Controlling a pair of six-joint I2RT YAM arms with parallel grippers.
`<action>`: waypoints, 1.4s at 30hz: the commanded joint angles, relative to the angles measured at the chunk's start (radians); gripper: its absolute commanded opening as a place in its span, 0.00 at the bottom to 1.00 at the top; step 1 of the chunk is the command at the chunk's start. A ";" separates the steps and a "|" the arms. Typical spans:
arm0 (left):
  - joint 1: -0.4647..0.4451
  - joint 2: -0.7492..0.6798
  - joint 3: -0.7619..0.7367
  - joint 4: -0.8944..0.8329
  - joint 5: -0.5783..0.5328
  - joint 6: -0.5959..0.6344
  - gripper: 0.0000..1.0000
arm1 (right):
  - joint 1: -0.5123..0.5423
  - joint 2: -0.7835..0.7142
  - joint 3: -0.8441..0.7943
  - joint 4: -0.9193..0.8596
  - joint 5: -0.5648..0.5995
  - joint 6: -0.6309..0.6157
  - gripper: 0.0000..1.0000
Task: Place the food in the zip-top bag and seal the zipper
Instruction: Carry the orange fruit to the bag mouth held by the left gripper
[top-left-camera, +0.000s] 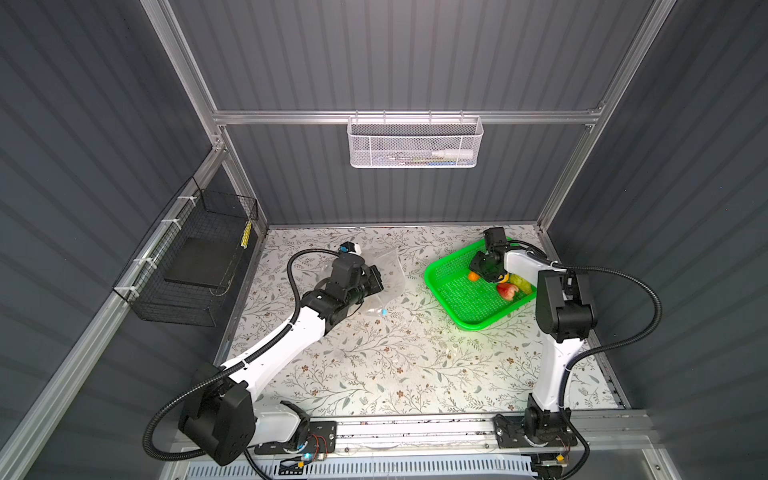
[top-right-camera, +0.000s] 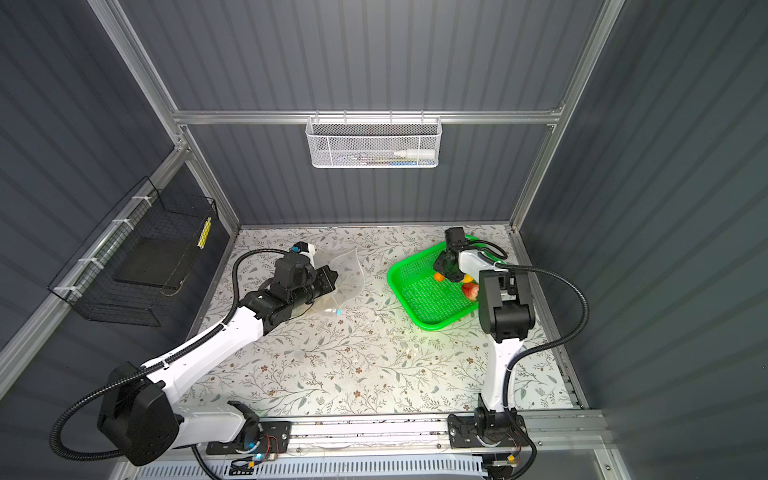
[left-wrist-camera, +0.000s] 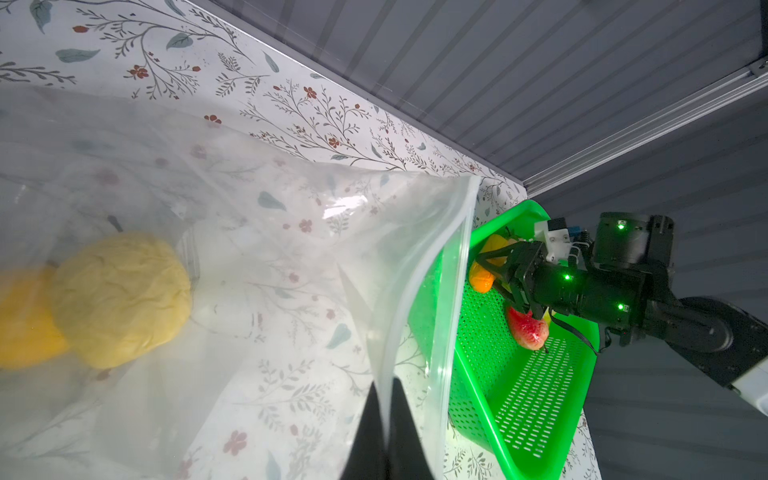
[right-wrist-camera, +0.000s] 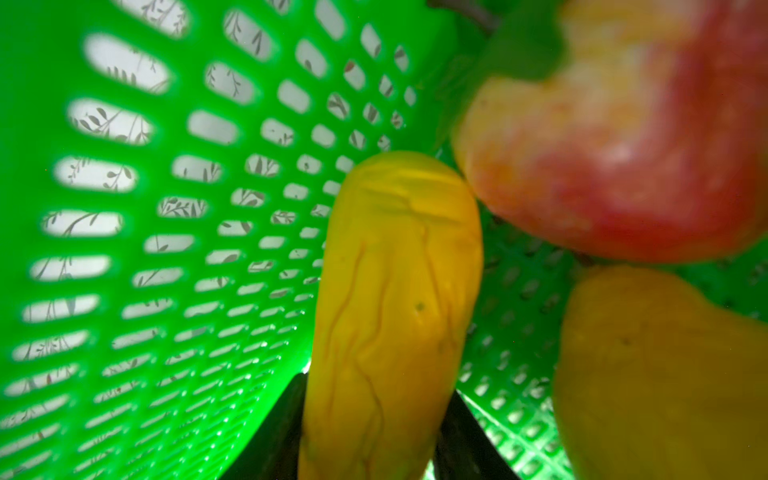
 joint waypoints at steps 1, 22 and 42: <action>-0.004 -0.034 -0.010 -0.014 -0.010 0.011 0.00 | -0.003 -0.059 -0.032 -0.006 -0.010 -0.026 0.44; -0.004 0.003 0.001 0.019 0.016 -0.003 0.00 | 0.147 -0.652 -0.463 0.281 -0.427 -0.216 0.44; -0.004 0.010 0.009 0.022 0.032 -0.007 0.00 | 0.522 -0.503 -0.313 0.469 -0.431 -0.138 0.44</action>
